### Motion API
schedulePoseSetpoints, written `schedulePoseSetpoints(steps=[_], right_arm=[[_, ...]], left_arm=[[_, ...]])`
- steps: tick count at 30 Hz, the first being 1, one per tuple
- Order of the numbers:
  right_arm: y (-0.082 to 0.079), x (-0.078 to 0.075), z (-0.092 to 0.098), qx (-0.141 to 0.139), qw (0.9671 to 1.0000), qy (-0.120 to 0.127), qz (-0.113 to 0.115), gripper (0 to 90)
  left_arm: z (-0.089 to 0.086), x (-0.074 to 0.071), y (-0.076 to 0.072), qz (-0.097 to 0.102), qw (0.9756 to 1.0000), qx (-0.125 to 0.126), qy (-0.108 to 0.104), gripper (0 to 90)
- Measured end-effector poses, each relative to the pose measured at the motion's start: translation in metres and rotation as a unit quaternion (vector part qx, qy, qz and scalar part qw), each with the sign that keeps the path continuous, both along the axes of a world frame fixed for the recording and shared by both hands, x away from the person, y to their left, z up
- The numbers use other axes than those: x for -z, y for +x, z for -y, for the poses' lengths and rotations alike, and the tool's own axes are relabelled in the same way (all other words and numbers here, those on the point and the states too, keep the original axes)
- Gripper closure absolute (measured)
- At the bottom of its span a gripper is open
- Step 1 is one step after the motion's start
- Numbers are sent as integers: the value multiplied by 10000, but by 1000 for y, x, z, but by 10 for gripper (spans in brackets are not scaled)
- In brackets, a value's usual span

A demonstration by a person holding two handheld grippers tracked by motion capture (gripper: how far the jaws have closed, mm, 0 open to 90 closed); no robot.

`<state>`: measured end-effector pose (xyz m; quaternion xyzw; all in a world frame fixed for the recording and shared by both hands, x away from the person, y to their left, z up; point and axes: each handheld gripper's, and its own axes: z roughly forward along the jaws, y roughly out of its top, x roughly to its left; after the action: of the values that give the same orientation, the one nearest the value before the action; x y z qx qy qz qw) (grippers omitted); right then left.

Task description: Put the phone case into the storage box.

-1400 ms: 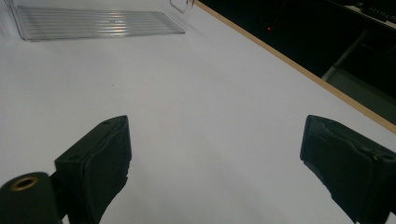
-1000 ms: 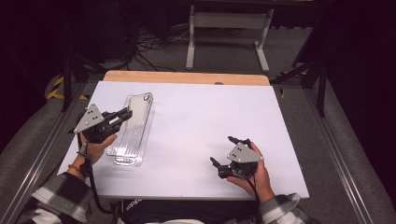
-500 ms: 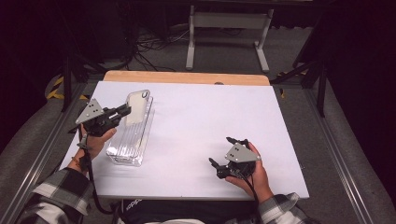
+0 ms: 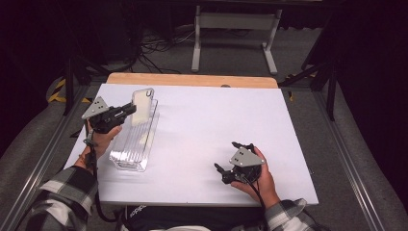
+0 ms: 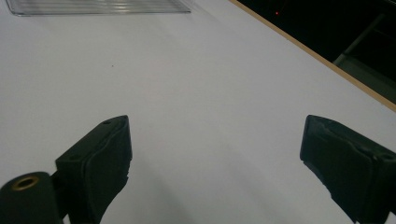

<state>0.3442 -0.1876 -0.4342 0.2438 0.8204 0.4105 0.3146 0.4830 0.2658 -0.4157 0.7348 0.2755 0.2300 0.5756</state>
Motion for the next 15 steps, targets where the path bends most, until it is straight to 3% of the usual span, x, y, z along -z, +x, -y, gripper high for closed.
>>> schedulePoseSetpoints(steps=[2, 5, 15], right_arm=[[0, 0, 0, -4, 10000, -10, -5, 99], [1, 2, -1, 2, 10000, -50, -20, 99], [2, 3, -1, -2, 9999, -97, -47, 99]], left_arm=[[1, 1, 3, -11, 10000, 35, 35, 812], [1, 4, 9, -74, 9999, 96, -86, 811], [-3, 11, 25, -144, 9998, -98, 3, 810]])
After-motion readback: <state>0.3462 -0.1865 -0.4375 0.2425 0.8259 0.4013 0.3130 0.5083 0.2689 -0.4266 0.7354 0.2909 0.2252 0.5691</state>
